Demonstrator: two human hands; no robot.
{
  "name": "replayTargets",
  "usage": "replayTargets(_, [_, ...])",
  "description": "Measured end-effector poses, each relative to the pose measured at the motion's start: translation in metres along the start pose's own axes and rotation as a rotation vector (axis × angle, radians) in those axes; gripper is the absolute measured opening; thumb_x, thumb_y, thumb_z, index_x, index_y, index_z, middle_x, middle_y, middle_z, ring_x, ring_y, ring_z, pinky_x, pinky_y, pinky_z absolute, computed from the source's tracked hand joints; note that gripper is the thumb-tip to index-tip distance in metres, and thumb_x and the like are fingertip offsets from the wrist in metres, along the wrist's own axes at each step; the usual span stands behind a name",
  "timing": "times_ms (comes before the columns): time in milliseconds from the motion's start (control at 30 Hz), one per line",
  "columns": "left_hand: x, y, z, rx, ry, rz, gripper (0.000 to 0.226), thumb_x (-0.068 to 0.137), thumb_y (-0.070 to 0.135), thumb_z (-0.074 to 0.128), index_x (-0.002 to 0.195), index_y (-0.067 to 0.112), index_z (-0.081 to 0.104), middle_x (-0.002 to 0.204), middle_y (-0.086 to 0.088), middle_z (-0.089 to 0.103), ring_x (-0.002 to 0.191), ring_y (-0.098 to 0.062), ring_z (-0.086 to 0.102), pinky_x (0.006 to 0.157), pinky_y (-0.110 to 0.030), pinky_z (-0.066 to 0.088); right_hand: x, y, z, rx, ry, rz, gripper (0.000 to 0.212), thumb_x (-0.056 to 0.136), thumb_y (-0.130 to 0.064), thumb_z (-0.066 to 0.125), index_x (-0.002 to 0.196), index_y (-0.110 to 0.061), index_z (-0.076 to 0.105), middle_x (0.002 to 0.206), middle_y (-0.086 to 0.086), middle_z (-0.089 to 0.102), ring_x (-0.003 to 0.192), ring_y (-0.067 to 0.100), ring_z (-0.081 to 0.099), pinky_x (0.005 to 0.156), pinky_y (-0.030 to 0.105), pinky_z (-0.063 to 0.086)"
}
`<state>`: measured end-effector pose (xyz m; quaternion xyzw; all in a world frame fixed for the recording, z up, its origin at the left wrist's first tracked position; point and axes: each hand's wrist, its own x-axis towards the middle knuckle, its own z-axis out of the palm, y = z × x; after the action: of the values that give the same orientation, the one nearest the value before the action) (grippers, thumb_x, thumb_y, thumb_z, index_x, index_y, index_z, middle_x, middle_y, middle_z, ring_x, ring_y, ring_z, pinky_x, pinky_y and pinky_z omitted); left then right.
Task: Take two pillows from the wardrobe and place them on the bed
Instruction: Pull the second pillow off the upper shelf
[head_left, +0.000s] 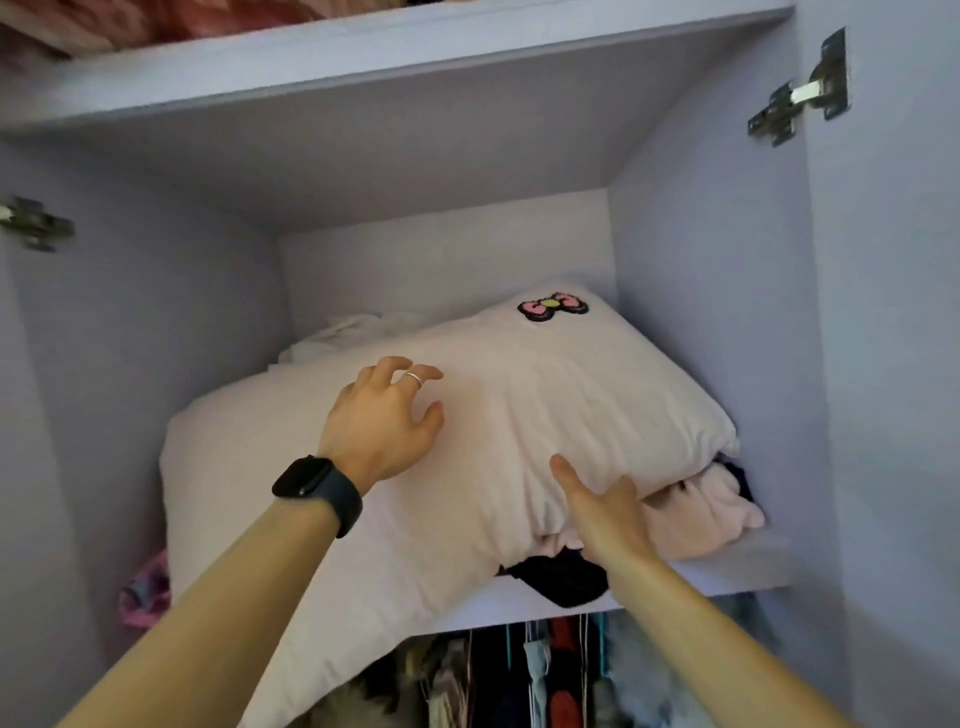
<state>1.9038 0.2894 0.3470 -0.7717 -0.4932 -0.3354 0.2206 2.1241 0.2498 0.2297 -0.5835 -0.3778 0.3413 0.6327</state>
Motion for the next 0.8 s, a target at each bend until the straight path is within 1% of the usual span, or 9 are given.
replayTargets(67, [0.033,-0.01,0.01,0.032,-0.029,-0.029,0.046,0.093,0.048,0.047,0.138,0.037,0.047,0.149,-0.001,0.04,0.136,-0.025,0.037,0.112,-0.043,0.031,0.012,-0.009,0.017,-0.067,0.054,0.064,0.127,0.071,-0.082,0.063,0.157,-0.009,0.005,0.156,0.017,0.029,0.138,0.036,0.039,0.112,0.047,0.038])
replayTargets(133, [0.065,-0.021,0.018,0.08,-0.063,-0.056,0.05,0.093,0.055,0.042,0.141,0.039,0.042,0.153,-0.004,0.034,0.14,-0.027,0.032,0.116,-0.046,0.023,0.019,-0.023,0.036,-0.136,0.111,0.157,0.142,0.065,-0.091,0.056,0.156,-0.005,-0.012,0.157,0.022,0.019,0.14,0.04,0.032,0.111,0.047,0.033])
replayTargets(233, [0.112,-0.036,0.028,0.086,-0.131,-0.113,0.061,0.088,0.072,0.031,0.144,0.045,0.034,0.155,-0.006,0.032,0.142,-0.031,0.029,0.117,-0.05,0.02,0.028,-0.035,0.063,-0.183,0.211,0.232,0.15,0.061,-0.095,0.052,0.152,-0.001,-0.021,0.156,0.025,0.013,0.14,0.042,0.028,0.112,0.048,0.031])
replayTargets(333, [0.144,-0.047,0.04,0.06,-0.194,-0.126,0.079,0.076,0.089,0.018,0.144,0.051,0.025,0.154,-0.008,0.035,0.141,-0.035,0.031,0.115,-0.055,0.02,0.036,-0.028,0.082,-0.245,0.319,0.206,0.148,0.063,-0.094,0.051,0.151,-0.002,-0.023,0.156,0.025,0.011,0.14,0.042,0.024,0.114,0.051,0.026])
replayTargets(433, [0.147,-0.049,0.073,0.043,-0.287,-0.085,0.089,0.068,0.094,0.009,0.146,0.053,0.022,0.151,-0.011,0.04,0.134,-0.036,0.04,0.113,-0.052,0.027,0.04,-0.014,0.089,-0.31,0.399,0.161,0.141,0.068,-0.093,0.046,0.151,-0.005,-0.025,0.16,0.025,0.004,0.145,0.041,0.018,0.119,0.051,0.016])
replayTargets(500, [0.136,-0.052,0.1,0.075,-0.225,-0.084,0.087,0.07,0.092,0.006,0.145,0.053,0.025,0.149,-0.013,0.041,0.131,-0.036,0.041,0.109,-0.05,0.029,0.041,-0.009,0.092,-0.335,0.437,0.128,0.136,0.072,-0.09,0.046,0.152,-0.006,-0.026,0.161,0.025,0.002,0.145,0.04,0.016,0.119,0.05,0.011])
replayTargets(600, [0.129,-0.056,0.114,0.102,-0.093,-0.078,0.083,0.071,0.092,0.009,0.141,0.052,0.031,0.141,-0.016,0.047,0.125,-0.037,0.043,0.103,-0.05,0.031,0.039,-0.007,0.097,-0.393,0.465,0.086,0.128,0.08,-0.084,0.044,0.152,-0.004,-0.025,0.157,0.025,0.007,0.14,0.04,0.022,0.118,0.05,0.013])
replayTargets(700, [0.132,-0.058,0.108,0.041,-0.069,-0.07,0.08,0.072,0.093,0.018,0.134,0.046,0.039,0.128,-0.018,0.056,0.116,-0.038,0.052,0.097,-0.048,0.035,0.035,-0.008,0.098,-0.427,0.488,0.062,0.121,0.085,-0.078,0.045,0.153,-0.005,-0.022,0.158,0.026,0.006,0.137,0.041,0.024,0.116,0.05,0.016])
replayTargets(800, [0.129,-0.055,0.104,0.002,-0.05,-0.029,0.071,0.08,0.086,0.03,0.132,0.039,0.044,0.122,-0.017,0.06,0.109,-0.038,0.056,0.091,-0.043,0.04,0.032,-0.01,0.095,-0.413,0.502,0.031,0.115,0.089,-0.071,0.049,0.155,-0.006,-0.019,0.16,0.026,0.002,0.138,0.041,0.022,0.115,0.052,0.018])
